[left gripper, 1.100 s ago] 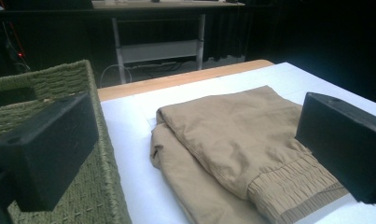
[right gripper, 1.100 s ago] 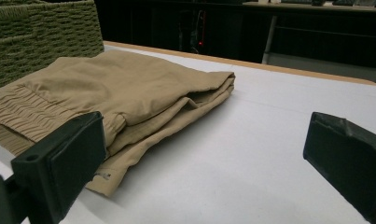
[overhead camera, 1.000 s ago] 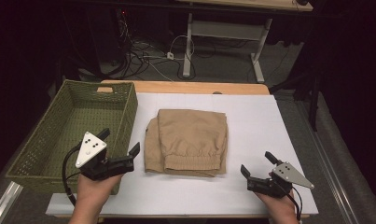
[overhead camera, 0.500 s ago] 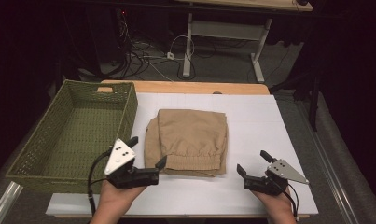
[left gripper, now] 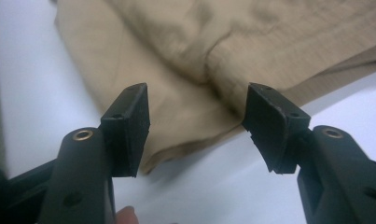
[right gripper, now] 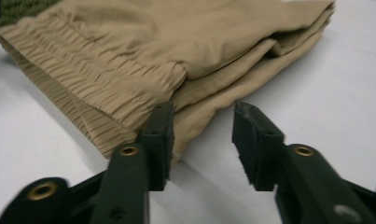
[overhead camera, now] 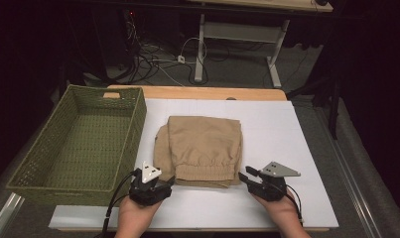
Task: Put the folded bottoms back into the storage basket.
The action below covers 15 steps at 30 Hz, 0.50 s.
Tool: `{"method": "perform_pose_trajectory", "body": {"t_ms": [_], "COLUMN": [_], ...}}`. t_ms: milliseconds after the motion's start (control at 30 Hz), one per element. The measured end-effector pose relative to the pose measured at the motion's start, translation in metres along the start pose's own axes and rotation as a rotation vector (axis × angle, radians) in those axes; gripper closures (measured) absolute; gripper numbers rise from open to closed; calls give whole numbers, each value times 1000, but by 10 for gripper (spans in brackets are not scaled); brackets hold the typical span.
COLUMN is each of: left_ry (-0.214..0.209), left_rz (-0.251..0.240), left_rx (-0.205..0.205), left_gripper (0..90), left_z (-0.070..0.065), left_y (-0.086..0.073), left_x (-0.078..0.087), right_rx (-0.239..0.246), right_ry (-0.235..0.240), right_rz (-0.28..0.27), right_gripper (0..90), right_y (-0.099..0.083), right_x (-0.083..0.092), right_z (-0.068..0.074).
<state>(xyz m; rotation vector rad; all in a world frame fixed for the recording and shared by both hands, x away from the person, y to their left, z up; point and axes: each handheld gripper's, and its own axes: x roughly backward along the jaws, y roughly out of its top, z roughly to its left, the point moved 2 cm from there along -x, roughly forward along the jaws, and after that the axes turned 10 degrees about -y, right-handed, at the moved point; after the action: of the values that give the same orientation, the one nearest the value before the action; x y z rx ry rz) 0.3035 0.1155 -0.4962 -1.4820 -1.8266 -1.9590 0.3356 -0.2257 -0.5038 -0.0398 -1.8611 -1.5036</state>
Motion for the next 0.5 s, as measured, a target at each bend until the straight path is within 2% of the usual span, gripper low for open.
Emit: {"method": "perform_pose_trajectory", "body": {"t_ms": [33, 67, 100, 133, 200, 233, 267, 333, 367, 433, 500], "left_ry": [0, 37, 37, 57, 82, 74, 74, 31, 31, 33, 24], "left_rz": [0, 20, 20, 35, 61, 111, 111, 71, 71, 62, 49], "left_rx": [0, -12, -12, -16, -9, 7, 7, 49, 49, 54, 34], "left_gripper": [398, 398, 398, 398, 397, 397, 391, 390, 401, 466, 585], "left_z": [0, 2, 2, 3, 7, 11, 11, 18, 18, 20, 20], "left_y": [0, -2, -2, -3, -5, -9, -9, -14, -14, -14, -15], "left_x": [0, -5, -5, -7, -11, -18, -18, -18, -18, -17, -17], "right_rx": [3, 5, 5, 18, 28, 24, 27, 30, 30, 33, 53], "right_ry": [12, 15, 15, 12, 1, -3, -9, -2, -2, -5, -4], "right_rz": [13, 29, 29, 62, 94, 103, 111, 149, 149, 163, 162], "right_gripper": [646, 651, 651, 650, 616, 585, 550, 512, 512, 526, 611], "right_y": [1, 1, 1, 1, 2, 2, 2, 0, 0, 0, 1], "right_x": [-3, -5, -5, -11, -17, -19, -22, -28, -28, -29, -30], "right_z": [1, 3, 3, 6, 7, 7, 7, 7, 7, 7, 9]}}
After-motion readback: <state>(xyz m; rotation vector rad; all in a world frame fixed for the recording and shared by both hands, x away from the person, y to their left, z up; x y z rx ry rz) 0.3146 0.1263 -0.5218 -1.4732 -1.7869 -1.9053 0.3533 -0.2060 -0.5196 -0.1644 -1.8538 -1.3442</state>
